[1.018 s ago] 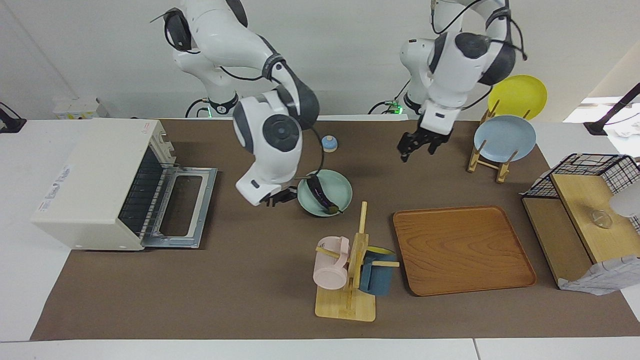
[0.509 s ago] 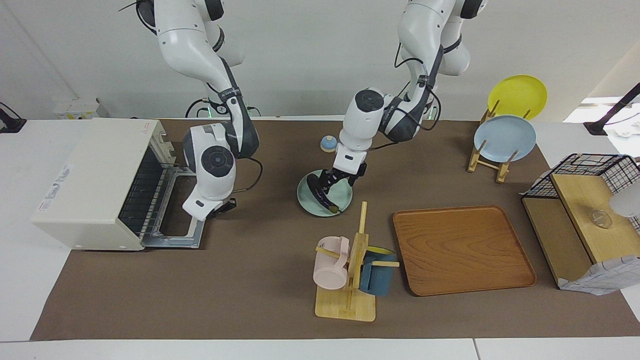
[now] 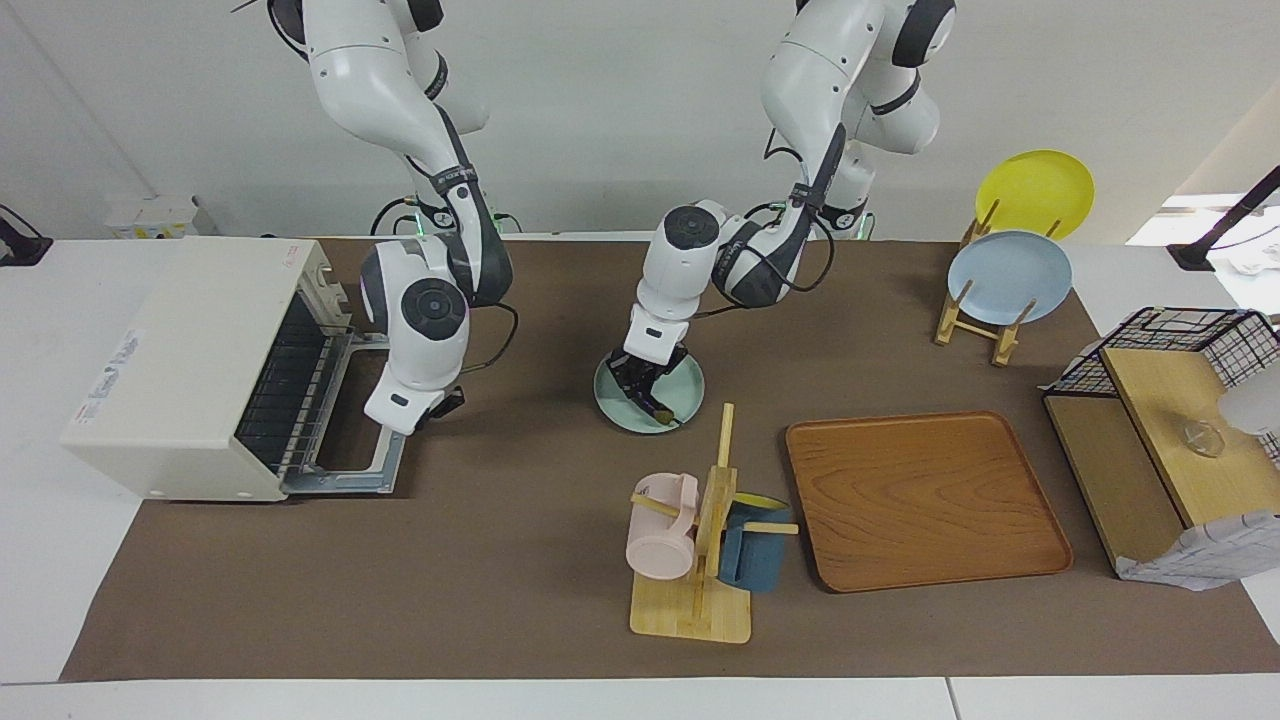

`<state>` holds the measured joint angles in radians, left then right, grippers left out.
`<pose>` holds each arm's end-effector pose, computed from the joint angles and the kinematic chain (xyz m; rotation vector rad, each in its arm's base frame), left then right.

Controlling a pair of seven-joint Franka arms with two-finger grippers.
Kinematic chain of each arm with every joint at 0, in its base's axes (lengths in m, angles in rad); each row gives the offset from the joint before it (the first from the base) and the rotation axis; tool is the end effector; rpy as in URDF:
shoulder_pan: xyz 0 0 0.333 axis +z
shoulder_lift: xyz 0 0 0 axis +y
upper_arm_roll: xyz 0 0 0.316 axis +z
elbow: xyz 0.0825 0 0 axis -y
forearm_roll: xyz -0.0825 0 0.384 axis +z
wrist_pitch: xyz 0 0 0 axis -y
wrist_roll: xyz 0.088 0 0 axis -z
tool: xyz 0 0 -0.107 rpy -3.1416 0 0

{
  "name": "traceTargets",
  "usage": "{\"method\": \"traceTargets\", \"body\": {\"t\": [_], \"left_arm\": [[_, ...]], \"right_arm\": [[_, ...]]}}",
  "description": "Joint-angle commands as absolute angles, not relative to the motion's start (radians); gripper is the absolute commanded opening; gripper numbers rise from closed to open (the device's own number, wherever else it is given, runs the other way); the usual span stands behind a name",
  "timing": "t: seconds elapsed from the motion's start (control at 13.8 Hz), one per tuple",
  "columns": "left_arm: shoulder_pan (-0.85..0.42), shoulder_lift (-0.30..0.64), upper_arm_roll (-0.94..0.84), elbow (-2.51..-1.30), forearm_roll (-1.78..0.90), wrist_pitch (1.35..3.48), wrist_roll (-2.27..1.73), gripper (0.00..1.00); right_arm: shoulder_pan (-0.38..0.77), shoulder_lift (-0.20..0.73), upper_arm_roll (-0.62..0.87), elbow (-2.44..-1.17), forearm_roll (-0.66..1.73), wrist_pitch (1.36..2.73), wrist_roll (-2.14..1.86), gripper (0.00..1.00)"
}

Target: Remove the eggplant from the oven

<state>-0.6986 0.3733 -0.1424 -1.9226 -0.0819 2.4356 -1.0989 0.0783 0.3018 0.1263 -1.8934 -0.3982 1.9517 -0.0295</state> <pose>0.4279 -0.4709 0.3128 2.9228 0.4865 -0.0136 0.5885 0.0923 0.3322 2.7324 0.5925 -0.2924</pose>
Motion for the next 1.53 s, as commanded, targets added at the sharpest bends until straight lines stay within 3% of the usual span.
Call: {"method": "traceTargets", "body": {"t": [0.0, 0.36, 0.44, 0.51, 0.58, 0.65, 0.73, 0.8, 1.02, 1.45], "left_arm": [[-0.661, 0.351, -0.104, -1.869, -0.078, 2.257, -1.068, 0.00], [-0.407, 0.345, -0.048, -1.801, 0.025, 2.115, -0.809, 0.00], [-0.350, 0.363, -0.048, -1.802, 0.023, 2.167, -0.743, 0.00], [-0.291, 0.376, -0.049, -1.809, 0.025, 2.216, -0.674, 0.00], [-0.247, 0.409, -0.048, -1.804, 0.023, 2.267, -0.587, 0.00], [-0.211, 0.435, -0.048, -1.799, 0.025, 2.316, -0.518, 0.02], [-0.166, 0.442, -0.048, -1.795, 0.026, 2.335, -0.468, 0.29], [-0.160, 0.442, -0.045, -1.786, 0.032, 2.330, -0.460, 0.99], [-0.155, 0.370, -0.009, -1.708, 0.051, 2.168, -0.457, 1.00], [-0.118, 0.037, 0.021, -1.669, 0.031, 1.607, -0.177, 1.00]], "right_arm": [[0.026, 0.258, 0.101, -1.801, -0.450, 1.840, -0.190, 0.00], [-0.109, 0.117, 0.100, -1.795, -0.315, 1.721, -0.388, 0.04], [-0.118, 0.086, 0.098, -1.792, -0.281, 1.691, -0.390, 0.17], [-0.124, 0.045, 0.097, -1.780, -0.232, 1.651, -0.388, 0.45], [-0.133, -0.004, 0.094, -1.729, -0.137, 1.599, -0.382, 0.99], [-0.141, -0.021, 0.094, -1.654, -0.047, 1.547, -0.359, 1.00], [-0.141, -0.015, 0.095, -1.541, -0.011, 1.461, -0.301, 1.00], [-0.137, -0.011, 0.097, -1.460, 0.001, 1.380, -0.219, 1.00], [-0.130, -0.029, 0.103, -1.466, -0.020, 1.322, -0.081, 1.00], [-0.160, -0.058, 0.092, -1.528, -0.014, 1.315, -0.103, 1.00]]}}
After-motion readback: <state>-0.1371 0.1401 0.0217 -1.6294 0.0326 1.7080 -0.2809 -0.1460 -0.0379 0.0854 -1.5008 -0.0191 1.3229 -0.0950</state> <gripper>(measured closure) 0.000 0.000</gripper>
